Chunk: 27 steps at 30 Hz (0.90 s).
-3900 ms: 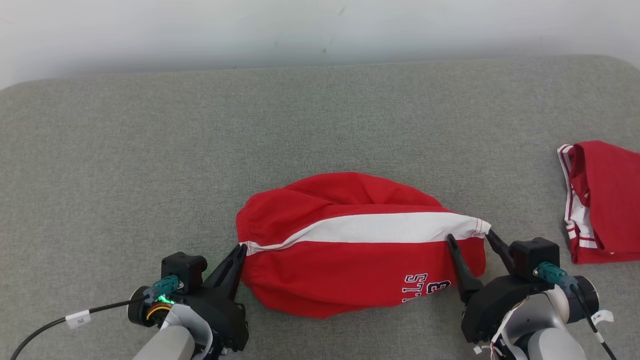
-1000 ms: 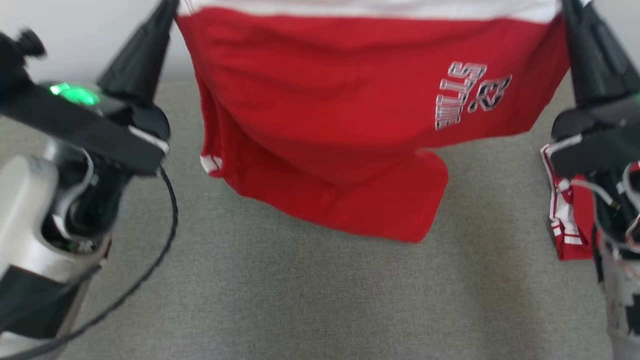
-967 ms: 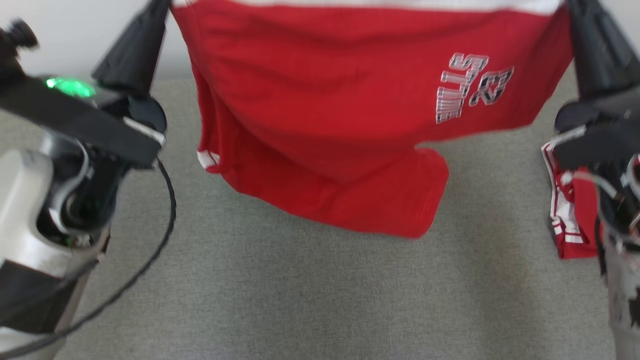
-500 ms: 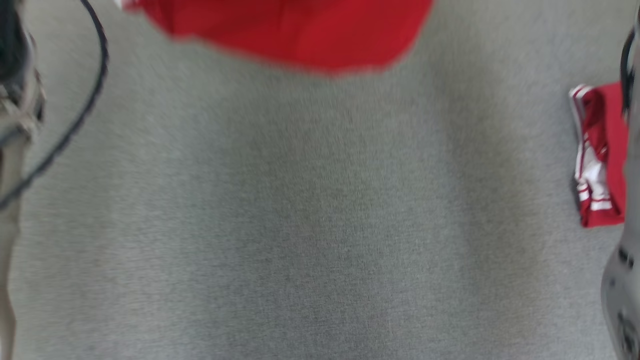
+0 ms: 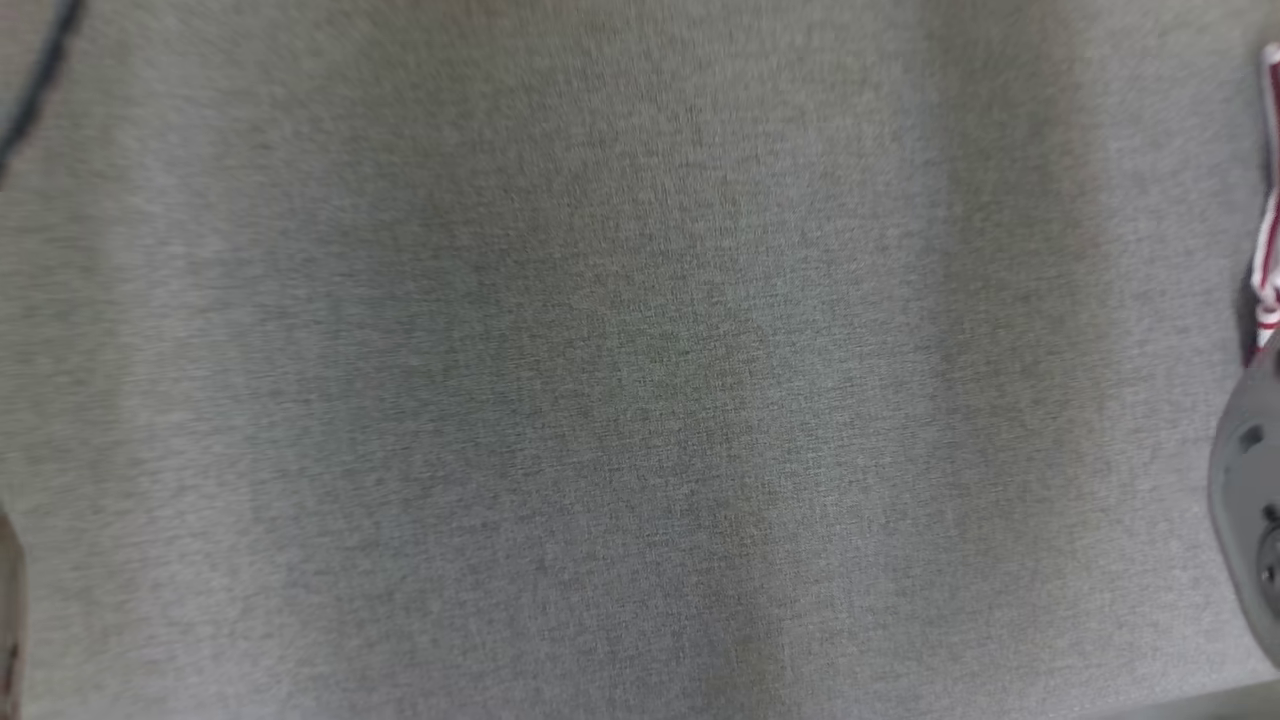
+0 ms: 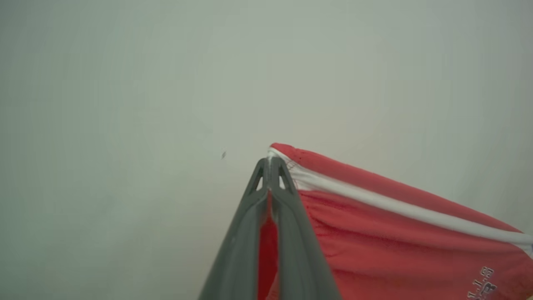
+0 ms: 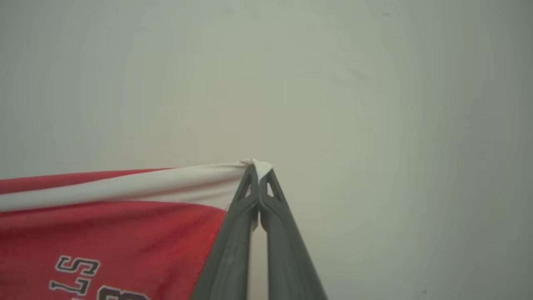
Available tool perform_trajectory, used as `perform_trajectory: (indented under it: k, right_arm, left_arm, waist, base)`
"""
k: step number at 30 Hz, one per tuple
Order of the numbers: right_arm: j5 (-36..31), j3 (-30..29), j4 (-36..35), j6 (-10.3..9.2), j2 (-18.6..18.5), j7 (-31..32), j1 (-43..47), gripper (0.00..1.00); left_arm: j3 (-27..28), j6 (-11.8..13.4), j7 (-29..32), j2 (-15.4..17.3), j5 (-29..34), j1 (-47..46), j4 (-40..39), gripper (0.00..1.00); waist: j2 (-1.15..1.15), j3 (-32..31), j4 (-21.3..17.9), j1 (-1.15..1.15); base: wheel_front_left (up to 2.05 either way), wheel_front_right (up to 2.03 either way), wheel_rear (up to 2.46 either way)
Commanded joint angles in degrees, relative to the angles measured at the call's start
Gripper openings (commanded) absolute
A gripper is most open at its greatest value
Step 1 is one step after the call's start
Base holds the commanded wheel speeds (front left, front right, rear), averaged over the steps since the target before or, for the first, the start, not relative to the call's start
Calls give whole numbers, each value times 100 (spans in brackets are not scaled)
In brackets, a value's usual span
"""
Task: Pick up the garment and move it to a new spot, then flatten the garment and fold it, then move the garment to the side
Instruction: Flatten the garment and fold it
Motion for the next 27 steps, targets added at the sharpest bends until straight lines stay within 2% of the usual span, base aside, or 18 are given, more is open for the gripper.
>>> perform_trajectory:
  k: [1, 7, 12, 16, 18, 23, 27]
  right_arm:
    - [-49, 30, 79, -47, -32, -39, 159, 0]
    - [110, 887, 43, -37, -269, -63, 902, 0]
    - [809, 1618, -296, -36, -709, 91, 1632, 0]
    - [1653, 2107, -956, -36, -1234, 856, 2302, 0]
    - [2166, 2326, -1569, -35, -1624, 1532, 2930, 0]
    - [2628, 2420, -2357, -35, -2078, 2383, 4079, 0]
    - [2916, 2378, -2819, -35, -2294, 2899, 4935, 0]
  left_arm:
    - [38, -52, -48, 56, 101, 173, 85, 0]
    - [-4, -503, -69, -45, 214, 811, 206, 0]
    - [-222, -724, 266, 101, -27, 1489, -2, 0]
    - [-377, -764, 872, 248, -404, 2082, -297, 0]
    - [-481, -736, 1264, 397, -631, 2617, -542, 0]
    - [-631, -639, 1680, 518, -955, 3602, -858, 0]
    - [-790, -639, 1960, 587, -1207, 4372, -1086, 0]
  waist:
    - [-2, 390, -140, -2]
    - [-2, 423, -152, -2]
    - [-2, 122, -107, -2]
    - [-2, -210, -24, -2]
    - [-2, -529, 22, -2]
    - [-2, -1054, 125, -2]
    - [-2, -1469, 199, -2]
  base:
    - [0, 0, 0]
    - [0, 0, 0]
    - [0, 0, 0]
    - [0, 0, 0]
    - [0, 0, 0]
    - [0, 0, 0]
    - [0, 0, 0]
